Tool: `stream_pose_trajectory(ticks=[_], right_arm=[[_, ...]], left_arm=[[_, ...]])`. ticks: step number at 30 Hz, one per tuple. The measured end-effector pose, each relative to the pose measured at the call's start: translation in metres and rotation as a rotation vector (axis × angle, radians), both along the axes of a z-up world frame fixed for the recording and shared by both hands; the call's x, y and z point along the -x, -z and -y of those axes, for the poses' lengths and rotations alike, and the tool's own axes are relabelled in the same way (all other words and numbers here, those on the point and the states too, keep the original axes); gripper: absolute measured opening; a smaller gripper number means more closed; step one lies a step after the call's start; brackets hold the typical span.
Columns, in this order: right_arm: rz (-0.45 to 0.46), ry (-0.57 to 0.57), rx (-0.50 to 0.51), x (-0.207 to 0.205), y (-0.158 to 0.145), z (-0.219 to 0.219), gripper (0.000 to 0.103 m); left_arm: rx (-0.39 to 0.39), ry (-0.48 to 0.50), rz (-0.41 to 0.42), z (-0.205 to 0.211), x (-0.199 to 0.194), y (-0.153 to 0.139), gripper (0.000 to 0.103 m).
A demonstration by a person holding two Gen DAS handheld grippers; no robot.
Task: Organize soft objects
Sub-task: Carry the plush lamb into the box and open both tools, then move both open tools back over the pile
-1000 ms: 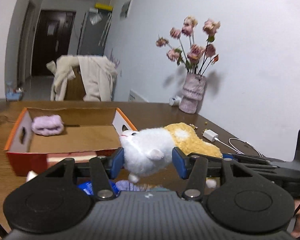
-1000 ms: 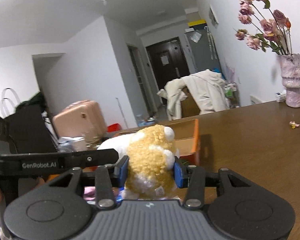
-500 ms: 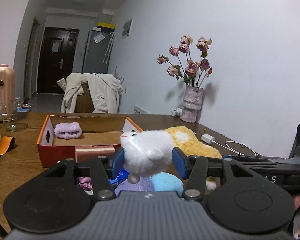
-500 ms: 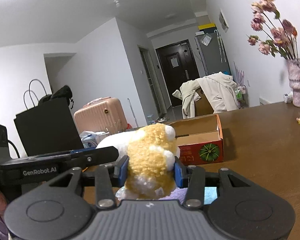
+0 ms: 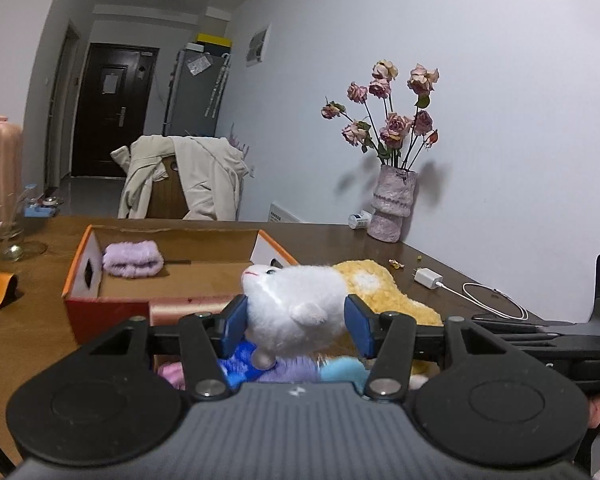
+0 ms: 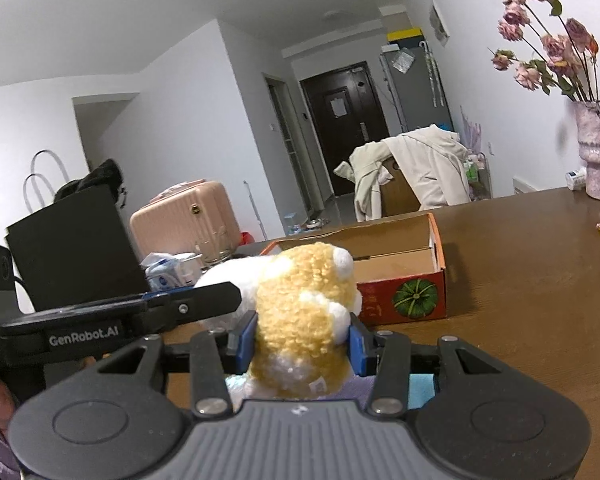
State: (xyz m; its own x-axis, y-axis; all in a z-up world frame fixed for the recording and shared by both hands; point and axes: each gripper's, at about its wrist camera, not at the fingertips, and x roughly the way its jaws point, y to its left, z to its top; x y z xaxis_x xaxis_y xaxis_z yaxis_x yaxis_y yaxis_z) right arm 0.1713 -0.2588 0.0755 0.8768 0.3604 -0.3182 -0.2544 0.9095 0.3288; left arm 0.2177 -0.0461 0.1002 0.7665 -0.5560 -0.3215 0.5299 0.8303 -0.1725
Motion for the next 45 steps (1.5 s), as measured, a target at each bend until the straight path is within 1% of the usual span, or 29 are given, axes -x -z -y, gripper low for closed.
stream_pose_trajectory(ticks=[4,7,11,13,16,17,19,20,22,24,25,27,28,29,31,34,37,38,40,42,45], right_arm=[[0.003,0.012,0.007,-0.038,-0.008,0.008,0.044],[-0.012,0.010,0.007,-0.084,-0.013,0.017,0.044],[-0.091,0.001,-0.035,-0.166,-0.008,0.034,0.044],[-0.138,0.006,-0.059,-0.205,-0.003,0.041,0.044],[-0.190,0.012,-0.062,-0.252,0.007,0.045,0.044],[-0.211,0.014,-0.056,-0.269,0.011,0.045,0.044],[-0.247,0.027,-0.034,-0.297,0.018,0.044,0.044],[-0.256,0.032,-0.001,-0.309,0.021,0.042,0.044],[-0.283,0.045,0.038,-0.334,0.028,0.039,0.044],[-0.317,0.048,0.038,-0.357,0.036,0.041,0.044],[-0.341,0.056,0.033,-0.367,0.042,0.042,0.044],[-0.379,0.070,0.063,-0.381,0.048,0.040,0.045],[-0.374,0.066,0.081,-0.384,0.048,0.037,0.047],[-0.373,0.073,0.096,-0.385,0.047,0.034,0.048],[-0.363,0.088,0.108,-0.386,0.045,0.032,0.058],[-0.354,0.090,0.108,-0.384,0.041,0.031,0.065],[-0.307,0.101,0.137,-0.370,0.026,0.029,0.069],[-0.296,0.104,0.138,-0.363,0.018,0.029,0.070],[-0.270,0.104,0.141,-0.350,0.002,0.031,0.073],[-0.228,0.108,0.149,-0.329,-0.019,0.031,0.078],[-0.164,0.113,0.171,-0.294,-0.048,0.031,0.080]], left_arm=[[-0.033,0.024,0.006,0.012,-0.049,-0.006,0.053],[-0.068,0.031,-0.020,0.023,-0.097,-0.008,0.053],[-0.079,0.028,-0.122,0.035,-0.182,-0.004,0.053],[-0.089,0.023,-0.171,0.040,-0.221,0.003,0.053],[-0.108,0.003,-0.230,0.049,-0.271,0.015,0.053],[-0.115,-0.001,-0.247,0.052,-0.285,0.019,0.053],[-0.117,-0.015,-0.311,0.057,-0.318,0.031,0.053],[-0.122,-0.018,-0.331,0.060,-0.331,0.036,0.054],[-0.133,-0.033,-0.357,0.064,-0.352,0.049,0.053],[-0.151,-0.038,-0.381,0.067,-0.370,0.059,0.054],[-0.164,-0.054,-0.387,0.067,-0.376,0.064,0.054],[-0.201,-0.079,-0.368,0.069,-0.378,0.069,0.055],[-0.211,-0.095,-0.366,0.068,-0.378,0.070,0.055],[-0.203,-0.103,-0.371,0.066,-0.377,0.070,0.055],[-0.201,-0.111,-0.356,0.061,-0.375,0.066,0.056],[-0.215,-0.122,-0.321,0.057,-0.366,0.052,0.061],[-0.215,-0.119,-0.281,0.051,-0.349,0.031,0.066],[-0.218,-0.114,-0.263,0.050,-0.341,0.021,0.068],[-0.229,-0.109,-0.232,0.048,-0.327,0.006,0.071],[-0.231,-0.113,-0.200,0.044,-0.309,-0.011,0.073],[-0.231,-0.117,-0.157,0.035,-0.278,-0.036,0.077]])
